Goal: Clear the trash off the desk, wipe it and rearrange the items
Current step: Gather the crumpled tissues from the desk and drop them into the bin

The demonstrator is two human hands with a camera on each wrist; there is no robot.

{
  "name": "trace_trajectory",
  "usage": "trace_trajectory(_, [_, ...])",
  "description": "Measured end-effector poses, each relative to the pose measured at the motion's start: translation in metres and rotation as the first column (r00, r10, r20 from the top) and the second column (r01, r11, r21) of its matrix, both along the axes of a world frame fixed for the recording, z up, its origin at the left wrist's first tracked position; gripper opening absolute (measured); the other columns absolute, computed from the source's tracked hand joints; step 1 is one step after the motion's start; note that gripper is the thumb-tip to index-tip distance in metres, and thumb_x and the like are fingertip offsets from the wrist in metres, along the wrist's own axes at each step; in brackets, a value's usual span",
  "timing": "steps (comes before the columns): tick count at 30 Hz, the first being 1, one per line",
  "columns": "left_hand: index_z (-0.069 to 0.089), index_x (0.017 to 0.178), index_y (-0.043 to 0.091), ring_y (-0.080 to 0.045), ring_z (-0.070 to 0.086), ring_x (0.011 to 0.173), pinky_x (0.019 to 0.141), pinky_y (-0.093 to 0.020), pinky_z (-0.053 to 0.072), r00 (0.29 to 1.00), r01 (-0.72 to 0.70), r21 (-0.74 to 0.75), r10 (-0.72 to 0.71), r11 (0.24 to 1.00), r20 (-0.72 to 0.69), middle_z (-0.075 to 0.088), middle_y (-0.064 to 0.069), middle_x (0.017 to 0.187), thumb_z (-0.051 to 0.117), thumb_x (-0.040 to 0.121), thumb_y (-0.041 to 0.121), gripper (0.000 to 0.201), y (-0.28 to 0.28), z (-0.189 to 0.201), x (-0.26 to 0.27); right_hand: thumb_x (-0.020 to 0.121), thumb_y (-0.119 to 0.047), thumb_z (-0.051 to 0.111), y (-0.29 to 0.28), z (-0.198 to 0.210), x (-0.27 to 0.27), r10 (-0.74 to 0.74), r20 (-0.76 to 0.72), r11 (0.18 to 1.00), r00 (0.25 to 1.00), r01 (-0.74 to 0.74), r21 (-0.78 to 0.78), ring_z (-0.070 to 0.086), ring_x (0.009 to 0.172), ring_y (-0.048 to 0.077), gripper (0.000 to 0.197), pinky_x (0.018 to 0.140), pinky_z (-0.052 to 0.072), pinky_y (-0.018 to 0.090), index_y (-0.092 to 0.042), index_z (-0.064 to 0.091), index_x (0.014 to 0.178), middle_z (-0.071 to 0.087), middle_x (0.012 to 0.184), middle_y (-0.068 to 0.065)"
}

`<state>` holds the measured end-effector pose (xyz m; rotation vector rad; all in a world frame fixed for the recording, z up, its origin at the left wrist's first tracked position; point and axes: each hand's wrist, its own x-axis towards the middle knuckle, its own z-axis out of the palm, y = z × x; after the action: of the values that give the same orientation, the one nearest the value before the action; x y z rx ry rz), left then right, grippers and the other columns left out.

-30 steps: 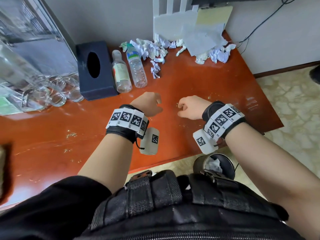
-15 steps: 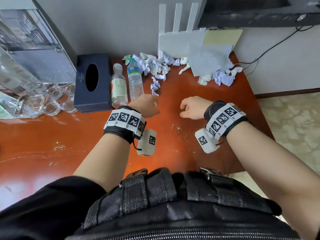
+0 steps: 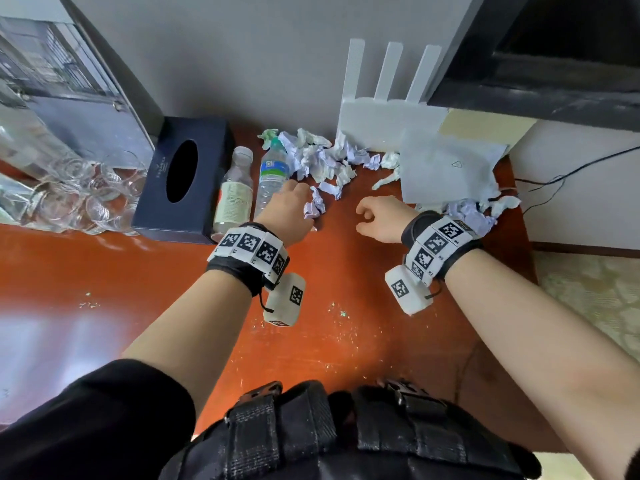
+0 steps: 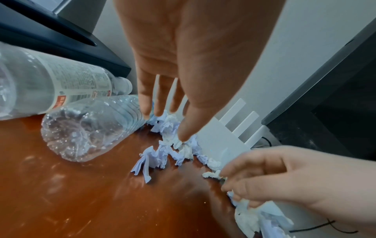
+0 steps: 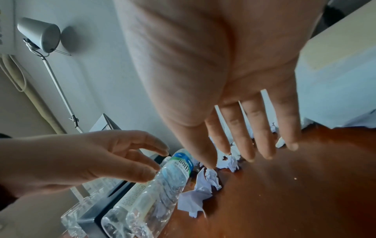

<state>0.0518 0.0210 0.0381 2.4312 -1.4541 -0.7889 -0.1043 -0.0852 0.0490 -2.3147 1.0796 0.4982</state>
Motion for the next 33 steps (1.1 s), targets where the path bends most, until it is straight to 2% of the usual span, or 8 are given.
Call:
trace_trajectory(5, [0.022,0.145,0.013,-0.032,0.024,0.138,0.110,-0.044,0.028,0.992,-0.018,-0.056,0.025,0.998,0.121,0.015,-0.015,0.152,0.068,0.080,0.026,0.081,-0.021,-0.013,0.005,0.089,-0.029,0.058,-0.026,-0.019,0.025,0.006,0.071,0.999,0.997,-0.003,-0.034,0.044,0.127,0.028,0.057,0.102,0.041,0.042,-0.015,0.037,0.141,0.041,0.141,0.010])
trace_trajectory(10, [-0.005,0.151,0.022,-0.033,-0.002,0.145,0.116,-0.046,0.009,0.975,0.036,0.072,-0.051,0.997,0.215,-0.011,-0.014,0.157,0.074,0.074,0.037,0.111,-0.046,-0.024,0.014,0.084,-0.032,0.065,-0.048,-0.038,0.049,-0.019,0.126,0.998,0.992,0.027,-0.062,0.035,0.134,0.031,0.074,0.105,0.038,0.046,-0.014,0.026,0.145,0.029,0.148,0.012])
trace_trajectory(15, [-0.022,0.146,0.019,-0.035,-0.011,0.145,0.118,-0.050,0.003,0.935,0.111,0.228,-0.180,0.967,0.307,-0.020,-0.017,0.155,0.072,0.069,0.055,0.128,-0.066,-0.041,0.024,0.081,-0.037,0.070,-0.061,-0.054,0.067,0.086,0.081,0.983,0.993,-0.071,-0.168,0.030,0.135,0.034,0.089,0.104,0.036,0.046,-0.017,0.015,0.148,0.024,0.150,0.013])
trace_trajectory(18, [-0.025,0.145,0.018,-0.034,-0.015,0.144,0.117,-0.052,-0.002,0.918,0.133,0.298,-0.231,0.945,0.322,-0.023,-0.017,0.154,0.069,0.071,0.058,0.126,-0.073,-0.047,0.029,0.078,-0.040,0.072,-0.064,-0.064,0.074,0.112,0.070,0.978,0.991,-0.098,-0.184,0.027,0.136,0.034,0.095,0.103,0.036,0.046,-0.021,0.012,0.149,0.019,0.151,0.011])
trace_trajectory(22, [-0.023,0.147,0.019,-0.033,-0.011,0.145,0.114,-0.056,-0.005,0.904,0.145,0.348,-0.267,0.926,0.335,-0.019,-0.016,0.155,0.068,0.072,0.058,0.124,-0.080,-0.053,0.032,0.075,-0.036,0.074,-0.069,-0.075,0.080,0.111,0.118,0.987,0.987,-0.095,-0.130,0.027,0.136,0.033,0.097,0.100,0.041,0.046,-0.031,0.011,0.149,0.013,0.152,0.008])
trace_trajectory(25, [-0.019,0.148,0.017,-0.033,-0.003,0.146,0.113,-0.058,-0.005,0.880,0.159,0.371,-0.302,0.915,0.367,-0.009,-0.016,0.157,0.068,0.072,0.057,0.122,-0.082,-0.056,0.031,0.075,-0.037,0.074,-0.071,-0.081,0.084,0.144,0.099,0.981,0.985,-0.129,-0.148,0.025,0.136,0.033,0.098,0.099,0.042,0.046,-0.030,0.011,0.150,0.015,0.150,0.007])
trace_trajectory(29, [-0.010,0.150,0.014,-0.029,0.007,0.145,0.115,-0.056,-0.003,0.857,0.189,0.376,-0.340,0.907,0.388,0.005,-0.014,0.157,0.064,0.080,0.045,0.106,-0.080,-0.056,0.027,0.076,-0.034,0.072,-0.071,-0.086,0.087,0.161,0.078,0.971,0.984,-0.144,-0.192,0.029,0.133,0.032,0.091,0.096,0.041,0.045,-0.028,0.018,0.148,0.022,0.146,0.006])
trace_trajectory(33, [0.002,0.150,0.015,-0.028,0.026,0.139,0.116,-0.052,0.001,0.845,0.206,0.333,-0.338,0.920,0.413,0.022,-0.011,0.152,0.059,0.085,0.026,0.086,-0.076,-0.056,0.022,0.077,-0.029,0.070,-0.072,-0.088,0.088,0.175,0.072,0.968,0.982,-0.158,-0.195,0.033,0.129,0.031,0.080,0.094,0.044,0.044,-0.027,0.026,0.143,0.028,0.142,0.006])
